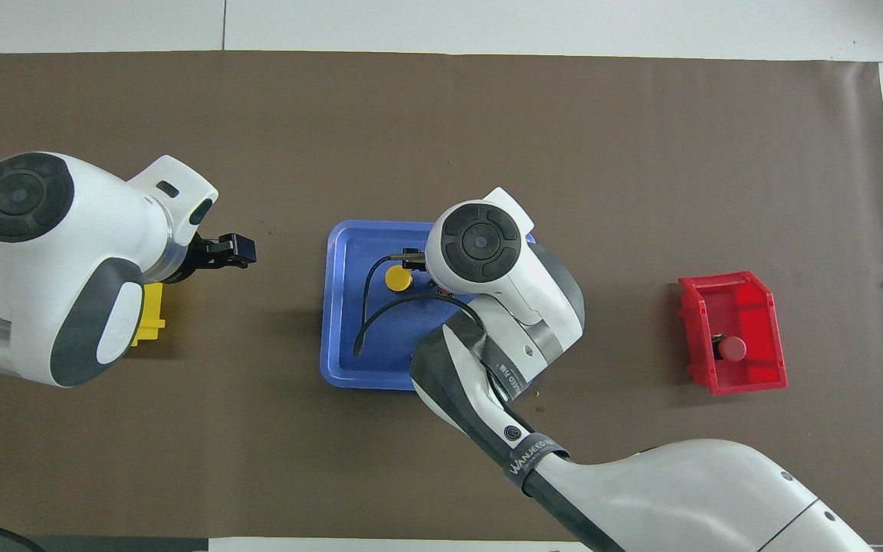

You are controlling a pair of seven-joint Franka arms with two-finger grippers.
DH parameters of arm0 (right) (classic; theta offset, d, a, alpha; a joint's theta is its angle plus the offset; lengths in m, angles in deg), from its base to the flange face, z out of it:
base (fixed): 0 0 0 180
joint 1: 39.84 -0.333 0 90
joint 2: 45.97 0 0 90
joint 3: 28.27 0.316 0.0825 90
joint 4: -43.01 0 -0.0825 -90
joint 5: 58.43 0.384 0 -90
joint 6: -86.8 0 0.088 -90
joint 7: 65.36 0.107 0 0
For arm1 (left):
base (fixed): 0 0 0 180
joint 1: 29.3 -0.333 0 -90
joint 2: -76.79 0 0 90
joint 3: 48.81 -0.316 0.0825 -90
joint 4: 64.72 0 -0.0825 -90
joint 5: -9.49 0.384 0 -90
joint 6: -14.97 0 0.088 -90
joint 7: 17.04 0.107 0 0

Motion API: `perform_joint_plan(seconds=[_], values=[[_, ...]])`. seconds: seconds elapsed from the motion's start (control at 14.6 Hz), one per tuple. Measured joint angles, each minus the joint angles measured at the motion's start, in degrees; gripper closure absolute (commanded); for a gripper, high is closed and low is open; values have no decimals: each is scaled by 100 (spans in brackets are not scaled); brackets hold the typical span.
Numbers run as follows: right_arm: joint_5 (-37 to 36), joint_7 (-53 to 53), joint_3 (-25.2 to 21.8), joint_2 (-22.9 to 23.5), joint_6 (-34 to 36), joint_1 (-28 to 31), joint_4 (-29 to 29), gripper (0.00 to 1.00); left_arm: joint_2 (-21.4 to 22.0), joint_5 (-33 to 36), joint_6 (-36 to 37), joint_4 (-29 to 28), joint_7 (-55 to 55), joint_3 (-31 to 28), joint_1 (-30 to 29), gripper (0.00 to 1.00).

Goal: Sort red and yellow buttons by color
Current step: 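Grasp the red button with the right gripper while the left gripper reaches yellow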

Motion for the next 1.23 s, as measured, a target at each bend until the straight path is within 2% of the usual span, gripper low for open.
perform_joint_plan(seconds=[0.2, 0.41, 0.75, 0.96, 1.23], values=[[0, 0, 0, 0, -139, -5, -85, 30, -173, -99, -204, 35, -260, 4, 278, 0], [0, 0, 0, 0, -144, -6, -155, 33, -209, -187, -251, 48, -263, -2, 318, 0], [-2, -1, 0, 0, -153, -7, -211, 51, -229, -197, -262, 151, -288, -3, 379, 0], [-2, -10, 0, -1, -170, -7, -210, 81, -253, -197, -263, 182, -295, -3, 407, 0], [-2, -62, -29, -30, -135, 31, -108, 83, -256, -197, -279, 219, -295, -3, 411, 0]])
